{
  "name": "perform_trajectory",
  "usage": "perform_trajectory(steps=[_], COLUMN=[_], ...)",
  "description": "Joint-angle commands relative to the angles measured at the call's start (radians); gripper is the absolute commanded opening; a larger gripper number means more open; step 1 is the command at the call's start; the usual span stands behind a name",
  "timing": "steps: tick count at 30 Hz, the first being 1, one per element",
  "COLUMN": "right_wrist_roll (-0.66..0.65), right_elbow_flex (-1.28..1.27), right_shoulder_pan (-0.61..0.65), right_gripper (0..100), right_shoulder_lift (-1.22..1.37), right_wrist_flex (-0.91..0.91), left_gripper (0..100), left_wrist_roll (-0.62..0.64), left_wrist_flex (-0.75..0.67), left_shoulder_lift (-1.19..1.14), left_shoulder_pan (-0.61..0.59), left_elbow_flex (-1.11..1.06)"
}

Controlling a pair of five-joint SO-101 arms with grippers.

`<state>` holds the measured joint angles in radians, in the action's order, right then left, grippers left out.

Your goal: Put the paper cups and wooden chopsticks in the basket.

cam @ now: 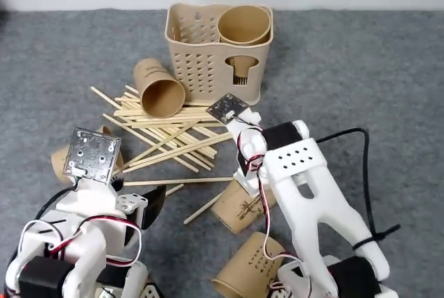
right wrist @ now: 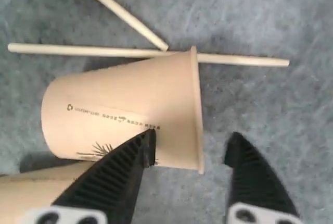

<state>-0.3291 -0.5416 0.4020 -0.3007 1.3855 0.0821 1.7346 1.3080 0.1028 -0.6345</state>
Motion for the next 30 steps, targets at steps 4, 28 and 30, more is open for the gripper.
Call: perform_trajectory(steps=[4,28,30], right_wrist_roll=[0.000,0.057,0.061], right_elbow_flex=[-0.008,-0.009,-0.009], right_shoulder_pan=[-0.005,0.108,0.113], right_gripper=[12.0,0.7,0.7], right_shoulder_lift=[0.012,-0.153,-0.162], right_wrist_flex=[-0.084,-0.076,-0.074], left_gripper=[25,25,25], left_wrist_roll=[0.011,0.011,0.011], left_wrist_flex=[-0.005,-0.005,-0.005], left_shoulder_lift=[0.005,0.003,0.005], left_shoulder_pan=[0.003,0.003,0.003], left_elbow_flex=[0.005,0.005,0.005])
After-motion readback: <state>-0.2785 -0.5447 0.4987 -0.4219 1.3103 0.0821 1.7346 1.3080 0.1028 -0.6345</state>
